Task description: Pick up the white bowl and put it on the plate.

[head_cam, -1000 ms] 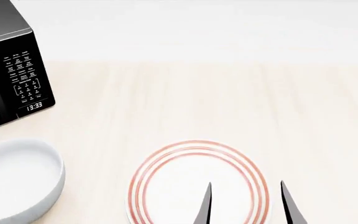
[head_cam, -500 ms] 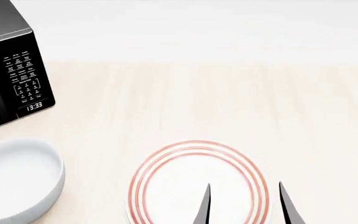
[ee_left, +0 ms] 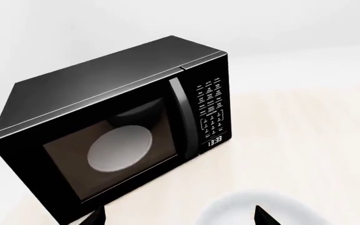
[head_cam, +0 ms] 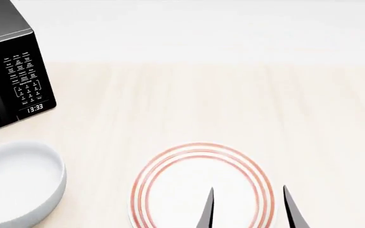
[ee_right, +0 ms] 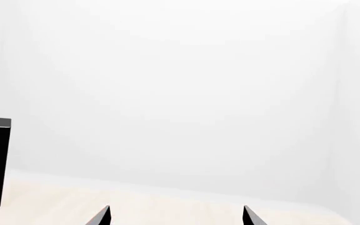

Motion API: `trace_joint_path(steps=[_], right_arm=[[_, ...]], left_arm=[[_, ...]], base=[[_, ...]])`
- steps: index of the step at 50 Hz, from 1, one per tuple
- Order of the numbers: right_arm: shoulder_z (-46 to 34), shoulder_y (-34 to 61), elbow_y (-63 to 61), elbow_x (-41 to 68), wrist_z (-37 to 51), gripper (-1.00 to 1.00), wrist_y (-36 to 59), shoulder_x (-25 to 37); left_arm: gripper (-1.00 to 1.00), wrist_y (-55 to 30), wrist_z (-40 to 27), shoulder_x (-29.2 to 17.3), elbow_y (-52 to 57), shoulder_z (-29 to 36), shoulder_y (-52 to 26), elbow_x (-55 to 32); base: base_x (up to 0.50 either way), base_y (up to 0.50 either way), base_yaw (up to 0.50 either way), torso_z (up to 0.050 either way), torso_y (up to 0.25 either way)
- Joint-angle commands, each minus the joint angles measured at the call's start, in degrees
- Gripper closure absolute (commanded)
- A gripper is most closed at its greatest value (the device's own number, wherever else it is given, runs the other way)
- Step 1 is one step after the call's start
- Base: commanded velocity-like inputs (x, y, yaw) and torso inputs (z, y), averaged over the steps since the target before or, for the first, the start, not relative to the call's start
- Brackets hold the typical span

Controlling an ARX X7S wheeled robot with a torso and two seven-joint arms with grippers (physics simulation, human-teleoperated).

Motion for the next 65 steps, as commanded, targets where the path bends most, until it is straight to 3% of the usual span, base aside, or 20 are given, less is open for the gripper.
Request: trace_joint_path(steps=[1,30,65], right_arm=[[0.98,0.03,0.06,-1.26,-0.89,-1.0,0.2,-0.87],[0.38,0.24,0.24,-0.72,-0.11,-1.0,-0.17,-0.07],[-0.69,0.64,0.32,-0.31,1.4,-1.0,-0.18,1.2]], left_arm=[[-1.0,1.24,0.39,1.87,-2.42,-2.77,0.71,-1.21],[-1.0,6.74,-5.17,2.5,-11.16,-7.14,1.07,-5.4],[-1.0,12.22,-11.05,4.35,-19.95,-7.77,2.92,-10.36]], base=[[0.0,0.0,0.0,0.0,0.0],[0.0,0.0,0.0,0.0,0.0],[0.0,0.0,0.0,0.0,0.0]])
